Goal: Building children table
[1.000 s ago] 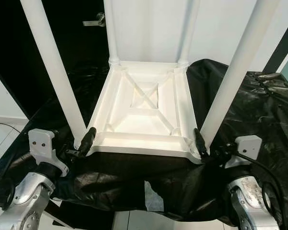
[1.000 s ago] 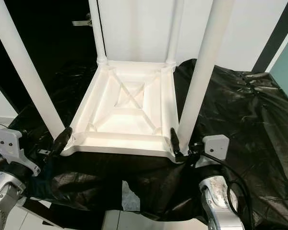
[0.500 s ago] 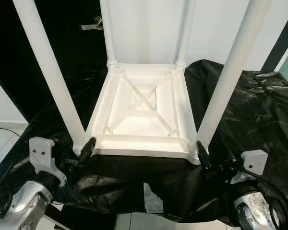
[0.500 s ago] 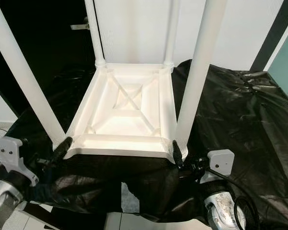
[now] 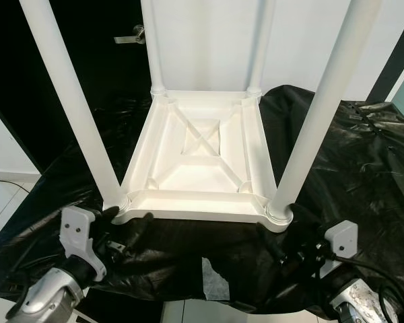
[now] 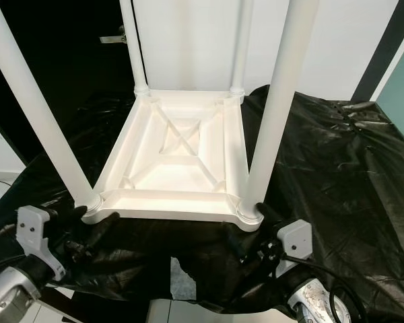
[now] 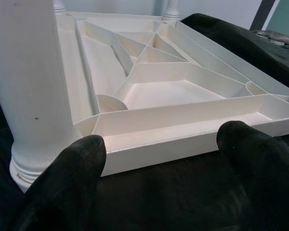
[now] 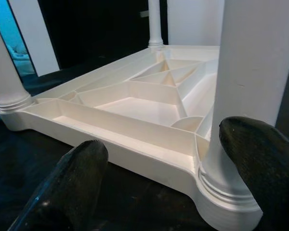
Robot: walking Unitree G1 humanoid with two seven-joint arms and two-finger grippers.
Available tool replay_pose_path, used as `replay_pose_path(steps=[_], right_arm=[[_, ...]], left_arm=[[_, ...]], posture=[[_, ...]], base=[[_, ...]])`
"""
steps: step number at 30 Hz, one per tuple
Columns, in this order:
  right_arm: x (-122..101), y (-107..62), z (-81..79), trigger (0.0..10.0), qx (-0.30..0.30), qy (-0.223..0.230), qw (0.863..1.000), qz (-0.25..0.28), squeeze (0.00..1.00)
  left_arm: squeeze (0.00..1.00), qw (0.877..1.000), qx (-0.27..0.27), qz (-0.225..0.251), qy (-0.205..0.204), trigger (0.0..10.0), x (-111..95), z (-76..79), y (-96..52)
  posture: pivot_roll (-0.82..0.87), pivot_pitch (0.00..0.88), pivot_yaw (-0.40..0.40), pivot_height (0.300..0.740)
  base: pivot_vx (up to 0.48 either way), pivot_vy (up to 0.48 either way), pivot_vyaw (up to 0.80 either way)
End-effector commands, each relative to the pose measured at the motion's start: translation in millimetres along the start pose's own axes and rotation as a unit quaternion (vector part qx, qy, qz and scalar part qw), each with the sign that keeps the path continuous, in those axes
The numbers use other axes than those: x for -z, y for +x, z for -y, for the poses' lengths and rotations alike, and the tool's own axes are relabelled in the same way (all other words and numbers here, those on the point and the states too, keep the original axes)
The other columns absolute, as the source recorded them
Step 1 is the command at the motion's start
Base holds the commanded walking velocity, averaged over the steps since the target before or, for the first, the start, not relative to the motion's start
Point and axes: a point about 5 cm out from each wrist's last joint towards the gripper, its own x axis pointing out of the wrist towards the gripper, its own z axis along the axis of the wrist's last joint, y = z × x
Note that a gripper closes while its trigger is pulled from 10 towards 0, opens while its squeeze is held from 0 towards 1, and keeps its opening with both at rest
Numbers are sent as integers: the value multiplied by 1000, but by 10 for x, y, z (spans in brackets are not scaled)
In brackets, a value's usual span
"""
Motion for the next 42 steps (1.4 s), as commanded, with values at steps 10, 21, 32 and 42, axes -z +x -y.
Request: replay_pose_path(steps=[10,21,32,42], right_arm=[[46,40,-6,10000,-44,12,999,-6,0],[80,35,11,10000,-59,12,998,-9,0],[77,49,21,10000,-66,11,998,-8,0],[-13,114,22,10000,-66,5,998,3,0]], left_arm=[[0,992,123,-5,-5,10000,-19,101,-82],[0,993,115,-7,-8,10000,-11,96,-110],[0,993,115,-10,-7,10000,-18,100,-125],[0,993,120,-9,-6,10000,-44,126,-117]], posture=[[45,0,-32,740],[53,0,-36,740],[56,0,-37,740],[57,0,-37,740]], base=[[0,0,0],[0,249,0],[0,306,0],[0,326,598]])
